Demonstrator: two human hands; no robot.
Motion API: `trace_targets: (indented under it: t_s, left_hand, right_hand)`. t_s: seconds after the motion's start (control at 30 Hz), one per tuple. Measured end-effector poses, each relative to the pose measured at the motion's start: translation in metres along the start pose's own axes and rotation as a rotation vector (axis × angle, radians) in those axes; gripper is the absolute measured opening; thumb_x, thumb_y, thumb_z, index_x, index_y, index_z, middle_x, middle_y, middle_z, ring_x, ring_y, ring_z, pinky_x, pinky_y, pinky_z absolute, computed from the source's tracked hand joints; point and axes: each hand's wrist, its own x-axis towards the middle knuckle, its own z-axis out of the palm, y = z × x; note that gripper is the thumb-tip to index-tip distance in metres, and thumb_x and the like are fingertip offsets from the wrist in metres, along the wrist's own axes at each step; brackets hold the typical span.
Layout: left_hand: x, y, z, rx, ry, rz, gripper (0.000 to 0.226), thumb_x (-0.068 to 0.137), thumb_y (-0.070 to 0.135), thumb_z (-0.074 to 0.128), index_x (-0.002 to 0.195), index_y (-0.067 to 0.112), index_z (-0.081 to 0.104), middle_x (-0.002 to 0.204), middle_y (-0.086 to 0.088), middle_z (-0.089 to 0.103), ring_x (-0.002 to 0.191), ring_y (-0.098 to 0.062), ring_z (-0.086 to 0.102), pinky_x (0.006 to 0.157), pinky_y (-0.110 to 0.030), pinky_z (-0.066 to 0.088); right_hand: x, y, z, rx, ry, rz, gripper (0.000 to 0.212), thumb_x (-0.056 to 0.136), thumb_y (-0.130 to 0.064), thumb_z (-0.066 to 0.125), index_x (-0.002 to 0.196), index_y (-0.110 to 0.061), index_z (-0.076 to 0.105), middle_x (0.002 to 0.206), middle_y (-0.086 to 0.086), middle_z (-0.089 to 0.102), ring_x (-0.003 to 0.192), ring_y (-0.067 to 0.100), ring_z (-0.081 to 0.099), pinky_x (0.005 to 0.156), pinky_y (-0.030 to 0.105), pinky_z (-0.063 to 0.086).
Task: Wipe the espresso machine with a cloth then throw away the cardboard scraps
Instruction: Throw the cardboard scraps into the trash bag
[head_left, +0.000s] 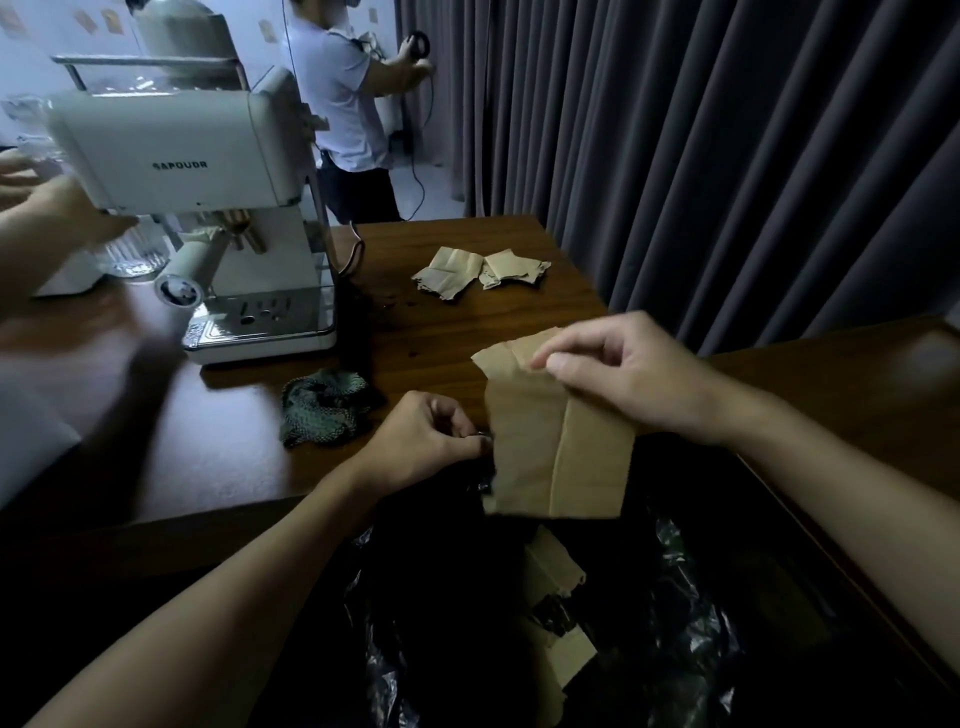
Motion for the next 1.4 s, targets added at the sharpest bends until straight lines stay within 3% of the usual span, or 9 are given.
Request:
trace_targets:
  t_s: [0.2,0.43,0.67,0.73,0.83,1.03,1.13,1.23,1.4]
  left_hand:
    - [0.000,0.001,0.001,-0.001,0.006,-0.012,0.020,0.081,0.012,0.082,0.069,0.006,0.068,0.058,0.002,0.065,0.050,-0.006,0.057,0.047,-0.018,0.044]
    - [0.000,0.002,0.001,-0.010,0.002,-0.028,0.020,0.081,0.013,0.082,0.072,0.002,0.068,0.061,-0.001,0.066,0.053,-0.009,0.059,0.049,-0.020,0.046]
    - [-0.001,0.005,0.002,0.016,0.014,-0.027,0.021,0.081,0.013,0.082,0.073,-0.001,0.068,0.062,-0.003,0.066,0.055,-0.011,0.058,0.052,-0.023,0.046]
    - [-0.002,0.005,0.002,0.014,0.021,-0.027,0.025,0.081,0.013,0.082,0.076,-0.007,0.067,0.065,-0.007,0.066,0.058,-0.016,0.058,0.055,-0.027,0.046]
    - [-0.003,0.007,0.002,0.005,0.019,-0.026,0.026,0.082,0.012,0.081,0.078,-0.009,0.066,0.069,-0.013,0.066,0.062,-0.022,0.058,0.057,-0.030,0.045]
    - [-0.004,0.008,0.003,0.011,0.016,-0.024,0.021,0.082,0.012,0.080,0.075,-0.003,0.067,0.066,-0.010,0.062,0.059,-0.020,0.053,0.051,-0.024,0.042]
    - [-0.003,0.007,0.002,0.014,0.013,-0.029,0.020,0.082,0.013,0.081,0.074,0.001,0.067,0.064,-0.008,0.062,0.058,-0.019,0.053,0.050,-0.023,0.041]
    - [-0.003,0.007,0.002,0.018,0.011,-0.027,0.020,0.081,0.013,0.081,0.071,0.004,0.067,0.062,-0.006,0.062,0.055,-0.015,0.053,0.050,-0.022,0.041]
    - [-0.004,0.008,0.003,0.011,0.013,-0.032,0.020,0.082,0.012,0.081,0.072,0.003,0.066,0.064,-0.009,0.062,0.059,-0.020,0.053,0.051,-0.024,0.041]
  right_hand:
    - [0.017,0.033,0.008,-0.037,0.055,0.051,0.017,0.097,-0.021,0.058,0.106,-0.019,0.071,0.095,-0.008,0.074,0.095,0.001,0.066,0.090,0.023,0.048]
    - [0.050,0.078,0.016,-0.375,-0.035,0.255,0.047,0.100,-0.029,0.049,0.146,-0.030,0.041,0.149,-0.005,0.044,0.136,0.015,0.041,0.113,0.035,0.033]
    - [0.050,0.092,0.018,-0.580,-0.061,0.252,0.042,0.097,-0.042,0.046,0.139,-0.035,0.047,0.123,-0.015,0.061,0.123,0.013,0.051,0.108,0.042,0.027]
    - [0.051,0.092,0.018,-0.577,-0.003,0.227,0.037,0.096,-0.044,0.047,0.132,-0.036,0.053,0.117,-0.014,0.062,0.120,0.013,0.051,0.102,0.040,0.025]
    - [0.053,0.097,0.017,-0.605,0.096,0.225,0.040,0.093,-0.050,0.052,0.129,-0.032,0.055,0.139,-0.009,0.050,0.133,0.015,0.039,0.107,0.042,0.024]
    - [0.053,0.114,0.015,-0.516,0.047,0.401,0.068,0.076,-0.059,0.071,0.134,-0.032,0.048,0.152,-0.001,0.030,0.142,0.024,0.024,0.112,0.050,0.022]
    - [0.055,0.117,0.012,-0.420,0.073,0.504,0.100,0.066,-0.061,0.078,0.148,-0.035,0.027,0.159,0.006,0.016,0.147,0.030,0.009,0.117,0.057,0.018]
    - [0.058,0.119,0.008,-0.348,0.078,0.595,0.116,0.058,-0.063,0.082,0.151,-0.034,0.017,0.157,0.008,0.023,0.144,0.031,0.021,0.116,0.055,0.023]
    - [0.060,0.121,0.012,-0.240,0.191,0.580,0.104,0.064,-0.041,0.087,0.144,-0.036,0.022,0.143,0.006,0.026,0.135,0.031,0.031,0.116,0.052,0.023]
